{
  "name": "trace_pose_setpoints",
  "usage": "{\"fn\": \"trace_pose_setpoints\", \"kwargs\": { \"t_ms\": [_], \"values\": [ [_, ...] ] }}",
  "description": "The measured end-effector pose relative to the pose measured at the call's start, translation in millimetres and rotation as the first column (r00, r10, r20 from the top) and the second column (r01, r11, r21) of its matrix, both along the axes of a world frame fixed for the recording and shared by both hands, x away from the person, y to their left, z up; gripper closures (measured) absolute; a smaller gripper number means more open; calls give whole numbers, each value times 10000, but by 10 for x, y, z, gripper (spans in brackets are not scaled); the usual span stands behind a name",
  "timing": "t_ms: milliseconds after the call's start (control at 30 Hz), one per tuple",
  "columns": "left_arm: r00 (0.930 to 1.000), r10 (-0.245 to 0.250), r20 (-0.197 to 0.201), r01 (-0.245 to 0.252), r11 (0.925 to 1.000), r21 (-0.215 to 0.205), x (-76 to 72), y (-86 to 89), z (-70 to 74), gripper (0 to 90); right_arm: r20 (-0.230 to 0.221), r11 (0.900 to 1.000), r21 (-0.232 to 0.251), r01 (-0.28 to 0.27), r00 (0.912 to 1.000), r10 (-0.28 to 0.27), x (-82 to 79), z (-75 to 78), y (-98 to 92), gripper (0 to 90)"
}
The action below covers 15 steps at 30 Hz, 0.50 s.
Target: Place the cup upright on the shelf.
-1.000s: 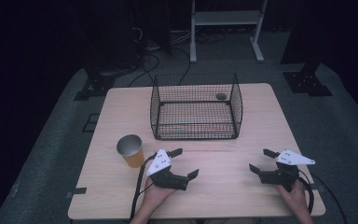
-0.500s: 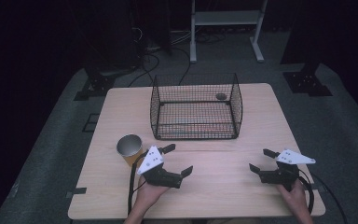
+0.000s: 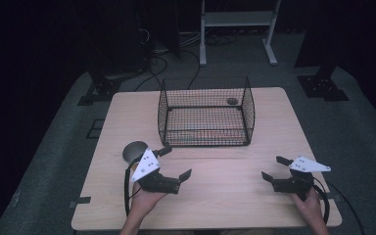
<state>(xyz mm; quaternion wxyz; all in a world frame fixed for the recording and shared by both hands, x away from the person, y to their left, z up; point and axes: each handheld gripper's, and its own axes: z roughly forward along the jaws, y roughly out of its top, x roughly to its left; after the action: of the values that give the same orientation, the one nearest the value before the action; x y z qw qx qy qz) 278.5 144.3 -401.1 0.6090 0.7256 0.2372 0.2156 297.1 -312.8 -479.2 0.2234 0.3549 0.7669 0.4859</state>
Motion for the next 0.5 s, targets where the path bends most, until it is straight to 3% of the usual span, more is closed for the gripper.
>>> {"fn": "trace_pose_setpoints", "kwargs": {
  "t_ms": [167, 500],
  "values": [
    [9997, 73, -230, -73, 10000, 4, 37, 124, 38, 6, 13, 10000, -29, 3, 10000, -3, -1, 0, 3, 129],
    [9981, 598, -145, -595, 9980, 235, 59, 281, 55, 6, 6, 10000, -98, -10, 10000, 11, -4, 0, 11, 129]
  ]
}}
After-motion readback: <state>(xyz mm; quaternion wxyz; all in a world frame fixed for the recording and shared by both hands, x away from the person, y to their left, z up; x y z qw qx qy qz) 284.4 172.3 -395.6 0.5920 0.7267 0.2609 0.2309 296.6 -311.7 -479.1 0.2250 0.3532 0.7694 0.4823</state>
